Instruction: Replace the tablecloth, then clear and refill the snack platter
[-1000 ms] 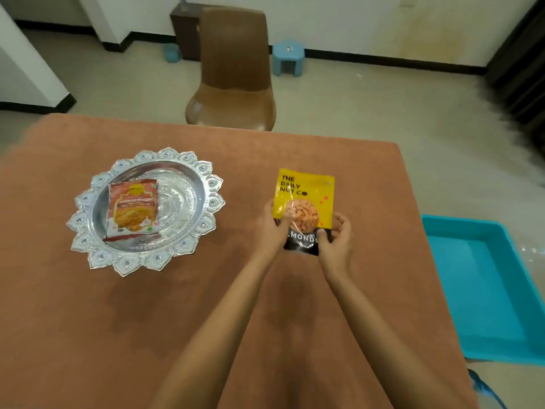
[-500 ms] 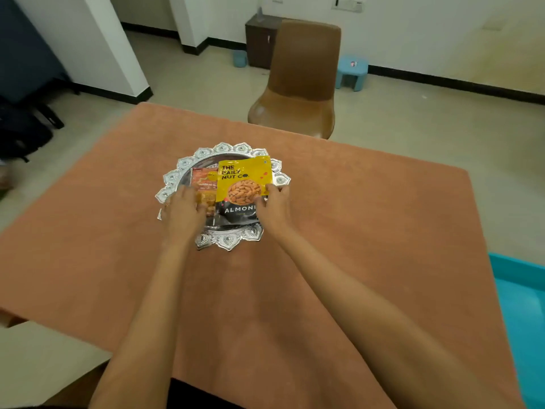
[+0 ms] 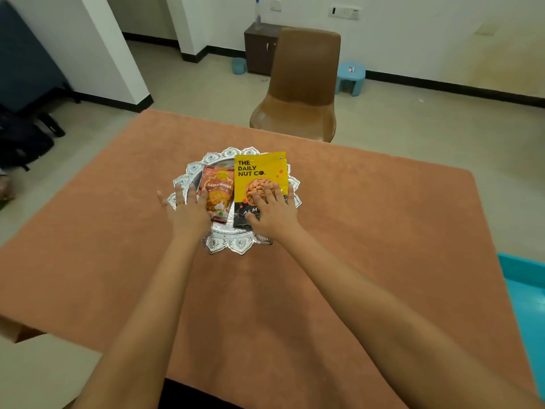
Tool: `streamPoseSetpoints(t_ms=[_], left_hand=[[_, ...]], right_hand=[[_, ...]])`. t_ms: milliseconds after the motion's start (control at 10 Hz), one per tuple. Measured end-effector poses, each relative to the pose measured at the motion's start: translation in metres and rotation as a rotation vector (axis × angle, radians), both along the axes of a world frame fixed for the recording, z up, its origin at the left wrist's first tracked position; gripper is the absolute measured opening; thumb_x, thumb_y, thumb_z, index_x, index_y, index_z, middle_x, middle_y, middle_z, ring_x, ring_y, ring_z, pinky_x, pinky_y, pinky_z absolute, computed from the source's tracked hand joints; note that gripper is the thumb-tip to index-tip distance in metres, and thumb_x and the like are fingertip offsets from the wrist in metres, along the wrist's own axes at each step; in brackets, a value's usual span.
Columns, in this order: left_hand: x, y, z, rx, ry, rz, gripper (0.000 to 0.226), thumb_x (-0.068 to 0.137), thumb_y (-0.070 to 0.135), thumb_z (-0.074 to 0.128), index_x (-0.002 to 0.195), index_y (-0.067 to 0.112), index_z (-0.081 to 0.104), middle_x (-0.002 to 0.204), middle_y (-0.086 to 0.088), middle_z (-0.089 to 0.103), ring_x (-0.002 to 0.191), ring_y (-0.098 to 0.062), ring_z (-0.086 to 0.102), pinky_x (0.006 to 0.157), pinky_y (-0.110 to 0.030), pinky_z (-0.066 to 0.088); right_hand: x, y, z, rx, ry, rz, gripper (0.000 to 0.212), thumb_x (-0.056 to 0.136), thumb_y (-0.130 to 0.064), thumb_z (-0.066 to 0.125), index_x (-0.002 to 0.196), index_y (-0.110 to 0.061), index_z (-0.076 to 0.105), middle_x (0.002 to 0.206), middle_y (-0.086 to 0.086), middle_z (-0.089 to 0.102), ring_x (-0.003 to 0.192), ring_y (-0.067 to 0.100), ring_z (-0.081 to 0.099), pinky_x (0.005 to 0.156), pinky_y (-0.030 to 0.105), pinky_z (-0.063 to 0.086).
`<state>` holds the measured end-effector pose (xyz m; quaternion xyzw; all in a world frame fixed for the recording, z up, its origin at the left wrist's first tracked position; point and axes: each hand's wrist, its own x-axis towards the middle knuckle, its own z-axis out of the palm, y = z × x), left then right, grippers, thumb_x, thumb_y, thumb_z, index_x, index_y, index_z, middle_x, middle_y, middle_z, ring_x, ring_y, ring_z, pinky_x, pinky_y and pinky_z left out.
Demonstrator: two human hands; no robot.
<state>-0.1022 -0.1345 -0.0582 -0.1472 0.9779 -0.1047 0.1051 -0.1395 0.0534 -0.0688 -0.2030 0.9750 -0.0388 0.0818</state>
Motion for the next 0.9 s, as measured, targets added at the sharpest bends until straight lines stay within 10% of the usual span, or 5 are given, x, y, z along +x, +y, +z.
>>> streamPoseSetpoints(t_ms=[500,900], left_hand=[[0.008,0.016,-0.006,0.321,0.106,-0.072,0.057,0.100,0.044,0.025,0.153,0.031,0.007,0.160,-0.004,-0.010,0.147,-0.029,-0.013,0.110,-0.059,-0.013],[0.015,0.047,0.018,0.335,0.197,-0.169,0.058,0.100,0.041,0.032,0.153,0.026,0.011,0.159,-0.019,-0.001,0.146,-0.037,-0.006,0.110,-0.064,-0.004]], right_hand=[[0.008,-0.012,0.001,0.008,-0.023,0.007,0.073,0.092,-0.065,0.023,0.153,-0.025,0.012,0.160,0.010,0.001,0.146,0.029,-0.010,0.109,0.056,-0.020],[0.030,0.020,0.042,-0.391,0.197,-0.068,0.061,0.097,-0.044,0.040,0.148,-0.011,0.029,0.158,0.013,0.017,0.147,0.024,0.003,0.113,0.052,-0.011]])
